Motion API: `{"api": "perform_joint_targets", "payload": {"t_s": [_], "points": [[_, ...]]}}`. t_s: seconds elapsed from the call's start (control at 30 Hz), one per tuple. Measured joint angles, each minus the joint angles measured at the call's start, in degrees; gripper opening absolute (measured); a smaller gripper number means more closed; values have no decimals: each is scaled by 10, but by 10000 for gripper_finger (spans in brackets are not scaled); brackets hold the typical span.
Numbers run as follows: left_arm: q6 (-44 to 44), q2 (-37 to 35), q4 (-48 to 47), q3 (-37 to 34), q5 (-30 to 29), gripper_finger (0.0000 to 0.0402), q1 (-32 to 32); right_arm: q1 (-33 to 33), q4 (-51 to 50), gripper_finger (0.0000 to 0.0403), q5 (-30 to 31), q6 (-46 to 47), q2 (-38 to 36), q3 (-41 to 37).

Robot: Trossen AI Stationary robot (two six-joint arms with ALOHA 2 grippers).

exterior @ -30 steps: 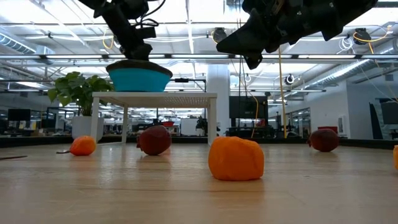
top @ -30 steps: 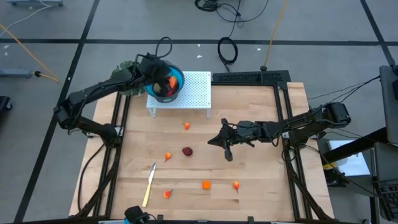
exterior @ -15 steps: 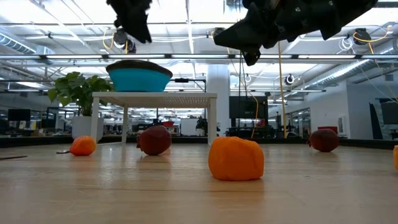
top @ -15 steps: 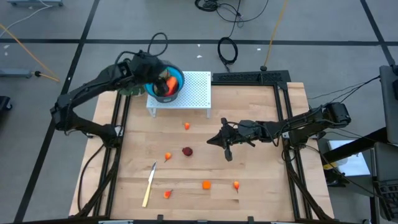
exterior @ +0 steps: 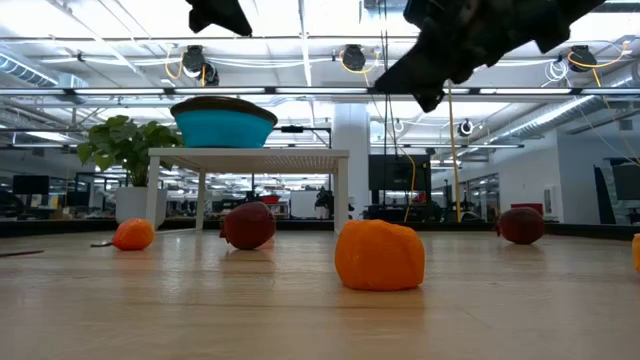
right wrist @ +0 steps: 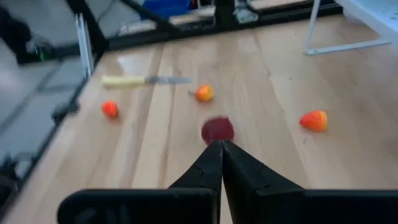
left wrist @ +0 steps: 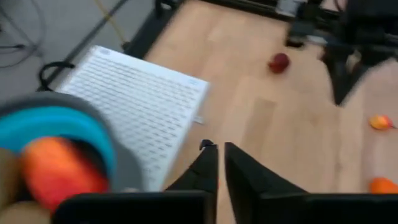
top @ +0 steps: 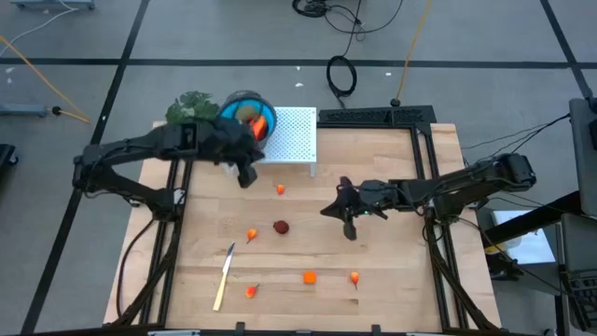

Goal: Pick & Place Fruit
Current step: Put the right pomegranate into the blue strainer bowl on the shelf

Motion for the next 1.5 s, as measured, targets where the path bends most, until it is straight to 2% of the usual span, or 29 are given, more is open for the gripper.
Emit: {"api": "perform_joint_targets", "payload": {"t_s": [0.1, 0.23, 0.33, 0.6, 0.73, 1.17, 1.5], "points": [[-19, 0, 37, -33, 6, 6, -28, 9, -31, 4, 1, -30, -20, 0], [-31, -16, 112, -89, 18, 15, -57, 13, -84, 4, 1, -29, -46, 0], [-43, -29, 170, -133, 27, 7, -72, 13, -134, 4, 2, -24, -68, 0], [-61, -80, 315, -243, 28, 6, -100, 13, -304, 4, 46, 51, -127, 0], [-69, -117, 354, -301, 29, 4, -101, 13, -383, 1, 62, 101, -148, 0], [-64, -268, 350, -421, 23, 8, -98, 12, -558, 1, 62, 241, -169, 0], [-44, -404, 348, -492, 12, 10, -96, 9, -594, 10, 62, 305, -178, 0]]}}
